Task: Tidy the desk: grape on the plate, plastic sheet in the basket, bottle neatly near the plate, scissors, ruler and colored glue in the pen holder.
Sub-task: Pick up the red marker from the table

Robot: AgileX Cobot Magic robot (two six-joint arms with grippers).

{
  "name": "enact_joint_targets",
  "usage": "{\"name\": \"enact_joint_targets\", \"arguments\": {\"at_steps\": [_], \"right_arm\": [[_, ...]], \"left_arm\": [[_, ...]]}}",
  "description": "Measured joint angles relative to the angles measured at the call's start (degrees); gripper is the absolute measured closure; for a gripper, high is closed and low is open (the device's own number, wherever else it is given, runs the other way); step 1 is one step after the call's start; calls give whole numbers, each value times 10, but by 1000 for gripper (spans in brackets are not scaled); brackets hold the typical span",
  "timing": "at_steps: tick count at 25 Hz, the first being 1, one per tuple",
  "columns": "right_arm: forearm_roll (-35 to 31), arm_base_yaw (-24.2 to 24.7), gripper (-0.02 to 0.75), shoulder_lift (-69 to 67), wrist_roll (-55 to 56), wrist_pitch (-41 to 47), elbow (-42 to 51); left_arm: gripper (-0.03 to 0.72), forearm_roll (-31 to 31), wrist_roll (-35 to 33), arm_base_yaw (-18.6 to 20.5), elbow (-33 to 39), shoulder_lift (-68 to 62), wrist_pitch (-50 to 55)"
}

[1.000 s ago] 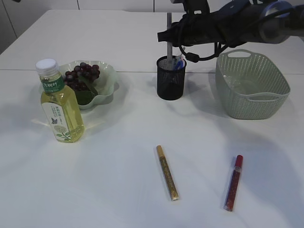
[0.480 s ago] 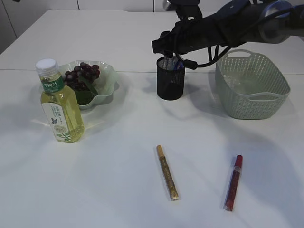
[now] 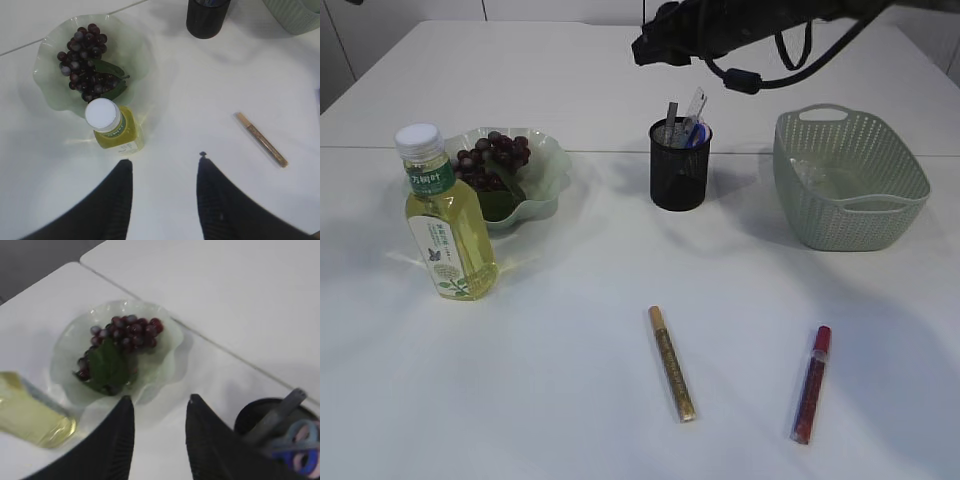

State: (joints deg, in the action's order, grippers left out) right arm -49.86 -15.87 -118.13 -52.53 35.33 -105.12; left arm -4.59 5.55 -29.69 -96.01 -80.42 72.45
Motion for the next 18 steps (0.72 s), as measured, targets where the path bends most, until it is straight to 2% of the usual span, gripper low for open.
{"name": "enact_joint_targets", "arguments": {"at_steps": [5, 11, 18], "right_arm": [[86, 0, 445, 19, 125, 147, 0], [248, 0, 445, 21, 312, 316, 0], [415, 0, 443, 23, 494, 347, 0]], "left_arm": [[379, 1, 0, 0, 0, 0, 0], [379, 2, 0, 0, 0, 0, 0], [379, 11, 0, 0, 0, 0, 0]]}}
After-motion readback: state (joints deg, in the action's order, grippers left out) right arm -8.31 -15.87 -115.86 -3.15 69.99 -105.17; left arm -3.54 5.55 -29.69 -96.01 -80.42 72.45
